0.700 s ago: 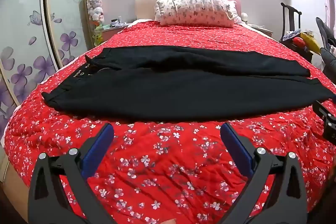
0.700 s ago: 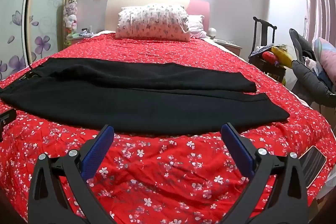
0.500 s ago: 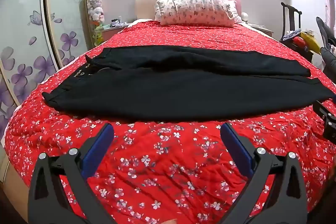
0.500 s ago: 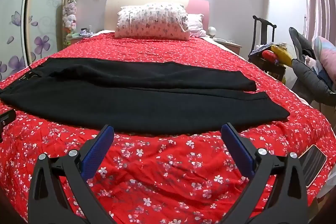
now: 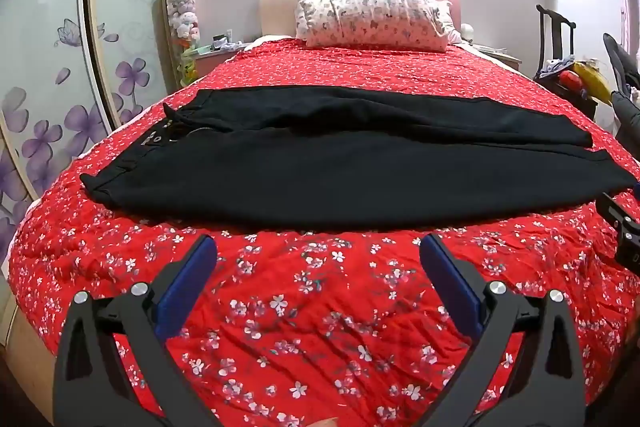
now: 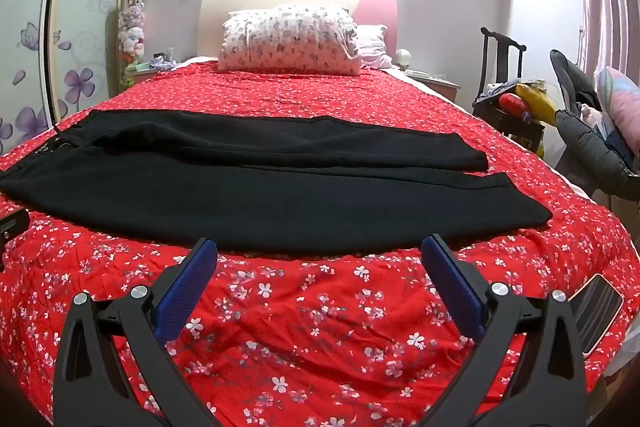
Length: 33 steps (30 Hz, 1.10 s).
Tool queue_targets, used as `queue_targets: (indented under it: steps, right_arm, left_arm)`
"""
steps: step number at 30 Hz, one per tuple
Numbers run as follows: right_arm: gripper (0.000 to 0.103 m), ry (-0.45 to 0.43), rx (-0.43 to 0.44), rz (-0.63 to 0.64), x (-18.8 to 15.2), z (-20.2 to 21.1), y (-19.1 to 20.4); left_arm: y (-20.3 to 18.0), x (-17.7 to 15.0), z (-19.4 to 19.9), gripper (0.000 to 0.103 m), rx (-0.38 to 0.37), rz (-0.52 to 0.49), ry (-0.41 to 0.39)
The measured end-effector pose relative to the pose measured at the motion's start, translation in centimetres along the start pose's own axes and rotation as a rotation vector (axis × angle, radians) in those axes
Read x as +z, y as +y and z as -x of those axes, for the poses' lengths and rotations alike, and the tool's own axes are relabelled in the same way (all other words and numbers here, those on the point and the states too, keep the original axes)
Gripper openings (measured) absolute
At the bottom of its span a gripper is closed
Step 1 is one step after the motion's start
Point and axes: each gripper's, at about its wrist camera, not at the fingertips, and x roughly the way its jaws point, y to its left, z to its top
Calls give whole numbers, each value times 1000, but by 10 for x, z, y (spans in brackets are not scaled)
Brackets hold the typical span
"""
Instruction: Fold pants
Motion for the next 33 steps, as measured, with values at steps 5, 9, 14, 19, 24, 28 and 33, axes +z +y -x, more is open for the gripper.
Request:
queue_targets:
  steps: [5,9,14,19,24,28,33]
  right_arm:
    - [102,1,1,-1,0,0,0]
    - [102,2,1,-2,0,0,-1]
    - [102,3,1,-3,0,-1,-1]
    - [102,3,2,-4,0,-1,-2]
    - [102,4,2,-6,0,-2,-3]
    - [102,2,1,-9,0,-1,-4]
    - [102,3,0,-11,-2,-4,-5]
  left_arm:
    - [0,0,0,101,-1,0,0]
    - [0,0,0,101,0,0,1]
    - [0,0,0,101,0,0,1]
    - [0,0,0,101,-1,0,1]
    - [0,0,0,101,-1,0,1]
    - [5,-4,-2,101,0,0,1]
    - [5,-4,-2,101,0,0,1]
